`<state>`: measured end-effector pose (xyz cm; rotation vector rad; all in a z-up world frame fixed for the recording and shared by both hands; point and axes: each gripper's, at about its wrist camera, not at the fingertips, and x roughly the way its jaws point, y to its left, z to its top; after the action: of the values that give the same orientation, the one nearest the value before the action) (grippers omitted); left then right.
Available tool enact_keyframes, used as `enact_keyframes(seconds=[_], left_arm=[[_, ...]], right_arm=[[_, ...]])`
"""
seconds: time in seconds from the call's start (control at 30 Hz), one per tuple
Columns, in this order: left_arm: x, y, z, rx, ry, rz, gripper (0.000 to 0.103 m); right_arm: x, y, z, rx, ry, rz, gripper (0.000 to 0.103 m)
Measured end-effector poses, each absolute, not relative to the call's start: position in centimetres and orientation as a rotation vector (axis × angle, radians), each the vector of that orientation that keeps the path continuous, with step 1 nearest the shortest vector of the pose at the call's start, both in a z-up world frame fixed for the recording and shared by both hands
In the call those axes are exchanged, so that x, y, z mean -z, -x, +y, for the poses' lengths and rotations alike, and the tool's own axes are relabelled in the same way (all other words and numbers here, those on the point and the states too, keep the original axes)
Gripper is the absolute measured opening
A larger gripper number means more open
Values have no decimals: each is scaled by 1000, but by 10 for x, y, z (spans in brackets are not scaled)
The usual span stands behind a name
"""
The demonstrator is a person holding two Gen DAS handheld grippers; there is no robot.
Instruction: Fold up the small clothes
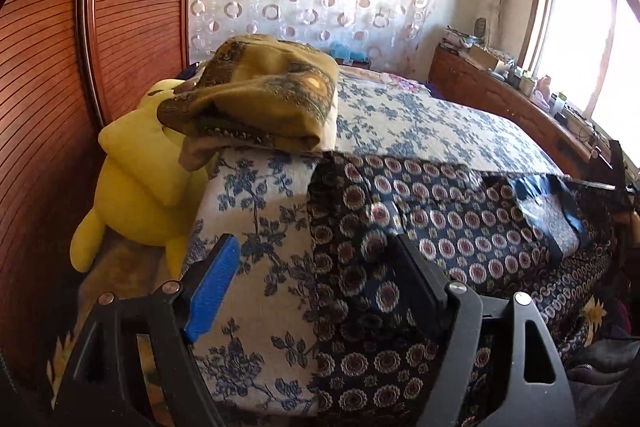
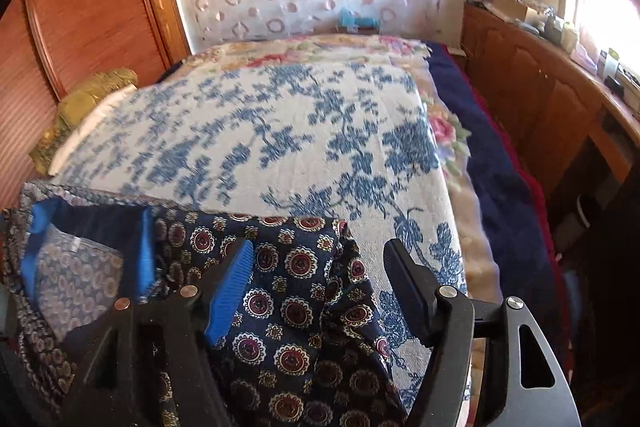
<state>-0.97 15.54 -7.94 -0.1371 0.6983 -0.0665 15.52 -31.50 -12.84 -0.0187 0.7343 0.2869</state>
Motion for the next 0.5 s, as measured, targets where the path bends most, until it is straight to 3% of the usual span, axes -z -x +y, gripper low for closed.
enact_keyframes(seconds=[0.3,0.5], left_arm=[[52,-36,155,107,98,671,79],[60,-87,155,176,86,772,79]], right_arm=[[132,-161,-305,-261,73,761,74],[135,-166,-307,-268,78,761,76]])
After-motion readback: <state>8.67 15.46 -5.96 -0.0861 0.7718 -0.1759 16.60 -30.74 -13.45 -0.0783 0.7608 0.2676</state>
